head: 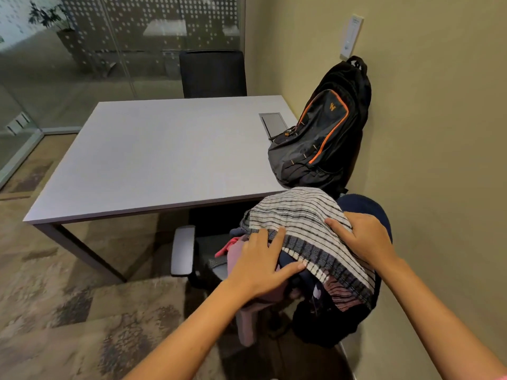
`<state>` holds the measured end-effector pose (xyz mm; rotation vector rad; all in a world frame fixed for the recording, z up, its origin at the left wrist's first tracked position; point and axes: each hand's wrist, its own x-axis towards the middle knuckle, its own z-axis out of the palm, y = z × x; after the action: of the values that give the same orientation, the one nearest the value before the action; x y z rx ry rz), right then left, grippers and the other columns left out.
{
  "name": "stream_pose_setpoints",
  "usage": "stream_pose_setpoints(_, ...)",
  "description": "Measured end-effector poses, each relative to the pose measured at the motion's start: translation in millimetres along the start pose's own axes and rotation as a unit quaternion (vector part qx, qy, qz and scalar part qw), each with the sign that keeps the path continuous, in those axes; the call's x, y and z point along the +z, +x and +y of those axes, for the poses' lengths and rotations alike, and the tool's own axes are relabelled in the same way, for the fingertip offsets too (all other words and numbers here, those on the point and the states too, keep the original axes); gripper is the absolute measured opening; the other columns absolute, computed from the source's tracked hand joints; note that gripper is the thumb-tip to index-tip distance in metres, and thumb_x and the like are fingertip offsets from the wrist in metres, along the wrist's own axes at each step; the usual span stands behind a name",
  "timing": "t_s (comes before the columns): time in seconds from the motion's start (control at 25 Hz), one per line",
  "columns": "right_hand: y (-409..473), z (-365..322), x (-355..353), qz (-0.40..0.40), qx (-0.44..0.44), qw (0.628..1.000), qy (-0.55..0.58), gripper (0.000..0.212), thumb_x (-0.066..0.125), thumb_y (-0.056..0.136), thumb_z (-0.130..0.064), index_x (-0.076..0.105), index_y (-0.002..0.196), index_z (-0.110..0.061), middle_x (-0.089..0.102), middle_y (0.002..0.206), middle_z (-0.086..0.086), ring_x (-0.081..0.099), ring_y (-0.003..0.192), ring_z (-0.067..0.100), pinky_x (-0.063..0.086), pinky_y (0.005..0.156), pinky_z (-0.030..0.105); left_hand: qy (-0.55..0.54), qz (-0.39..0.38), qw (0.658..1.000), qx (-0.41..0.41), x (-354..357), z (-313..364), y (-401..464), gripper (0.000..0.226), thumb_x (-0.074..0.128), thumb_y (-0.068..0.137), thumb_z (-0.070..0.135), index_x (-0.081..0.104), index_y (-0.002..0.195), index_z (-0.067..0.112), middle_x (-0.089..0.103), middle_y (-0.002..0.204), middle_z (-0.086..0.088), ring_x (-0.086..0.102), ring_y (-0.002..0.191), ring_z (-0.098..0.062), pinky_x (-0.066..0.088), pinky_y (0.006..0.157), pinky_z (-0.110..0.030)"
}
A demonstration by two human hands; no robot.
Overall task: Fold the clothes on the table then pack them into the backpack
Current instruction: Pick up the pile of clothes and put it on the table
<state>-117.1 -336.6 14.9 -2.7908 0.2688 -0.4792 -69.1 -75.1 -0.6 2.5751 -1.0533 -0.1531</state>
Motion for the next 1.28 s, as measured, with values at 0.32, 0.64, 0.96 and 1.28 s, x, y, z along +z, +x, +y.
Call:
stream_pose_setpoints(0.32, -7, 40, -36, -0.033, 0.059, 0.998, 0.004, 0.074, 0.016, 0.081, -0.081, 0.064, 0.092, -0.027, 0.063, 0.077, -0.013, 0.058, 0.077, 0.013, 0.036, 0.097, 0.045, 0.007, 0.055, 0.997, -0.057, 42, 87, 24, 0.083, 0.021, 0.086, 0.077, 0.044, 0.139, 0.017, 0.055, 0.116, -0.013, 0.057, 0.098, -0.031, 0.049, 0.073, -0.040)
stream_pose_setpoints(0.64, -1, 43, -37, -0.010, 0.081, 0.996, 0.044, 0.035, 0.074, 0.074, -0.046, 0.068, 0.091, -0.016, 0.067, 0.086, -0.002, 0.061, 0.086, 0.022, 0.041, 0.068, 0.034, -0.038, 0.090, 0.992, -0.077, 42, 97, 43, 0.058, 0.037, 0.083, 0.072, 0.045, 0.123, 0.031, 0.021, 0.148, -0.006, 0.018, 0.133, -0.029, 0.027, 0.097, -0.050)
stream_pose_setpoints(0.96, 36, -35, -72, 0.120, 0.006, 0.980, 0.161, 0.012, 0.073, 0.081, -0.021, 0.072, 0.084, -0.009, 0.069, 0.078, 0.000, 0.059, 0.072, 0.011, 0.042, 0.065, 0.021, -0.197, 0.059, 0.979, -0.011, -1, 81, 92, 0.098, 0.053, 0.071, 0.070, 0.002, 0.148, 0.037, -0.001, 0.160, 0.005, 0.010, 0.146, -0.017, 0.020, 0.111, -0.049)
stream_pose_setpoints(1.28, 68, -52, -75, -0.099, 0.081, 0.979, 0.158, 0.040, 0.069, 0.080, -0.048, 0.065, 0.112, -0.024, 0.066, 0.113, -0.003, 0.059, 0.108, 0.017, 0.047, 0.094, 0.038, -0.289, 0.182, 0.939, -0.025, -53, 8, 105, 0.045, 0.056, 0.083, 0.036, 0.044, 0.125, 0.046, 0.069, 0.109, 0.007, 0.065, 0.101, -0.015, 0.051, 0.085, -0.031)
